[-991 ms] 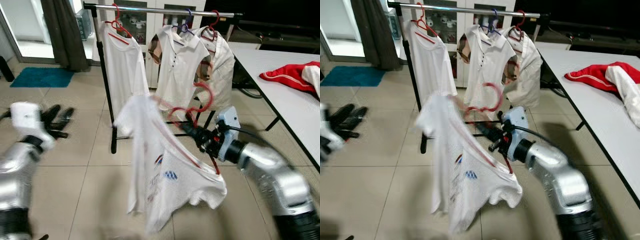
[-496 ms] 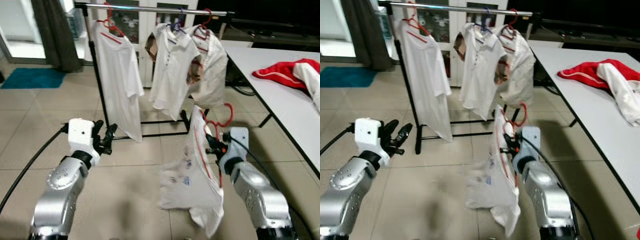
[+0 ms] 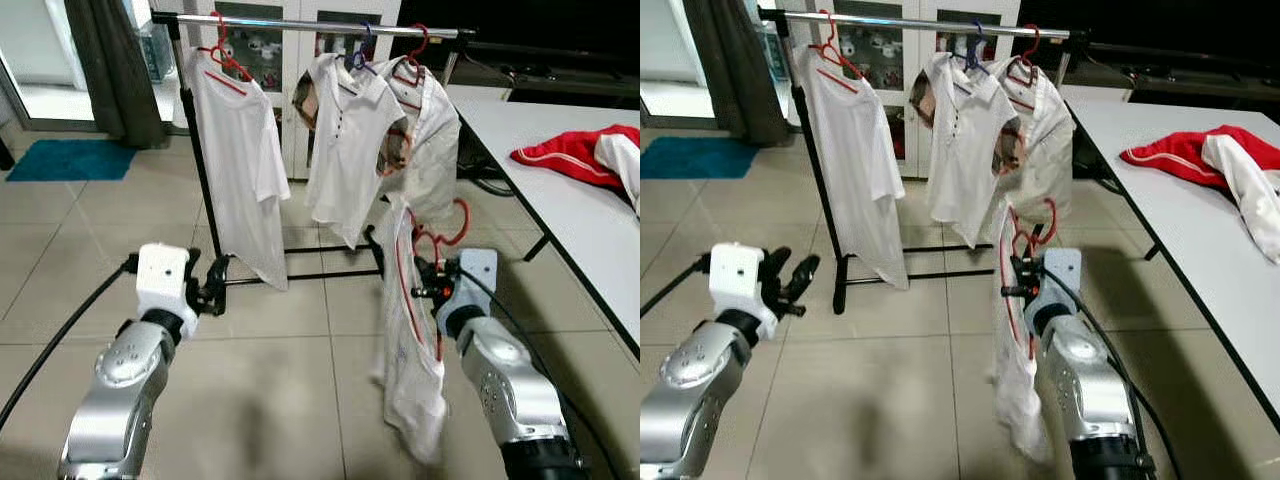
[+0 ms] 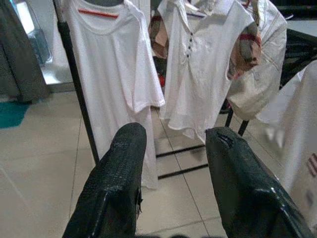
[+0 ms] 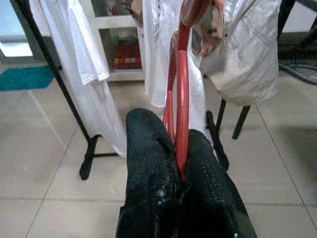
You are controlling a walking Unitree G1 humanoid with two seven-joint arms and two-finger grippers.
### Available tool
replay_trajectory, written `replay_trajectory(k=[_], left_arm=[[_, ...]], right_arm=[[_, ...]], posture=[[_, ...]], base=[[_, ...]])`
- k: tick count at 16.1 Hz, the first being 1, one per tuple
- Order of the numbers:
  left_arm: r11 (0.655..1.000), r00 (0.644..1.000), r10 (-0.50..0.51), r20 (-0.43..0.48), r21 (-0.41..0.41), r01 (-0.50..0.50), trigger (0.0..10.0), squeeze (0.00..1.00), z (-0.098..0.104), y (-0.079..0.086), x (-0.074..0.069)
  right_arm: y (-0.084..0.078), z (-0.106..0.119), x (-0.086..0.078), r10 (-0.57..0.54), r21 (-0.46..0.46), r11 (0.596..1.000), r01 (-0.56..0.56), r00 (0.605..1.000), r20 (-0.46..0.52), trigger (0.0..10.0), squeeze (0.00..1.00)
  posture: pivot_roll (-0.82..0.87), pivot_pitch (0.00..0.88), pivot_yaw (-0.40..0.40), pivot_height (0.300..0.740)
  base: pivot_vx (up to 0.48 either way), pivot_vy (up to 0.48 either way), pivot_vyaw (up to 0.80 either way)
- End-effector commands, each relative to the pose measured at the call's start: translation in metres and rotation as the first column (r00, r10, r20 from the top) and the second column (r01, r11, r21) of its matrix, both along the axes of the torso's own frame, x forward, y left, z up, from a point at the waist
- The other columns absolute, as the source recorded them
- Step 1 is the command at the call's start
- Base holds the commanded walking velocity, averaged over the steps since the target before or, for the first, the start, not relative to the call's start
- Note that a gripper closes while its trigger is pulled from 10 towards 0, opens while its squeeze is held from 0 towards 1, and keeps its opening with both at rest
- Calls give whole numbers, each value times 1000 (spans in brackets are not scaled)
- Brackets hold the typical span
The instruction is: Hang hanger
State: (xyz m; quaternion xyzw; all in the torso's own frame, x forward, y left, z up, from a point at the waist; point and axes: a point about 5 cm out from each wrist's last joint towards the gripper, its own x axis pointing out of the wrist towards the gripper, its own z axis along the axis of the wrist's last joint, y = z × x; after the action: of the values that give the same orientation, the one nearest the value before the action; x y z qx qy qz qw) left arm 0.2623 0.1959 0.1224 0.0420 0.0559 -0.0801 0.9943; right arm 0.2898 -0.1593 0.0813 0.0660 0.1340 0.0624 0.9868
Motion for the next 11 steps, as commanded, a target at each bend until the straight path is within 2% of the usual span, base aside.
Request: replay_trajectory(k=[1,4,8,11], left_arm=[[1000,1000,-2,1,11,2,10000,0,2,-1,1],[1000,1000,-1,-8,-4,1,10000,0,-1,-3,-2],[999,999,-42,-8,-2,42,10000,0,-1,-10,6],[998,998,-58,-6,5,58,10000,0,1,-10,8]], right_arm=[[-4,5,5,-13,6,1000,12,999,30,10000,0],[0,16,11,-24,38,999,20,996,91,10000,0],[-5,14,4,-57,64,997,50,993,102,10000,0],[1,16,6,-44,70,997,36,993,113,10000,0]], posture=[[-6,0,-73,719],[-32,0,-59,719],[-45,0,-36,719],[-45,0,-24,719]], base=[[420,0,0],[428,0,0],[427,0,0],[428,0,0]])
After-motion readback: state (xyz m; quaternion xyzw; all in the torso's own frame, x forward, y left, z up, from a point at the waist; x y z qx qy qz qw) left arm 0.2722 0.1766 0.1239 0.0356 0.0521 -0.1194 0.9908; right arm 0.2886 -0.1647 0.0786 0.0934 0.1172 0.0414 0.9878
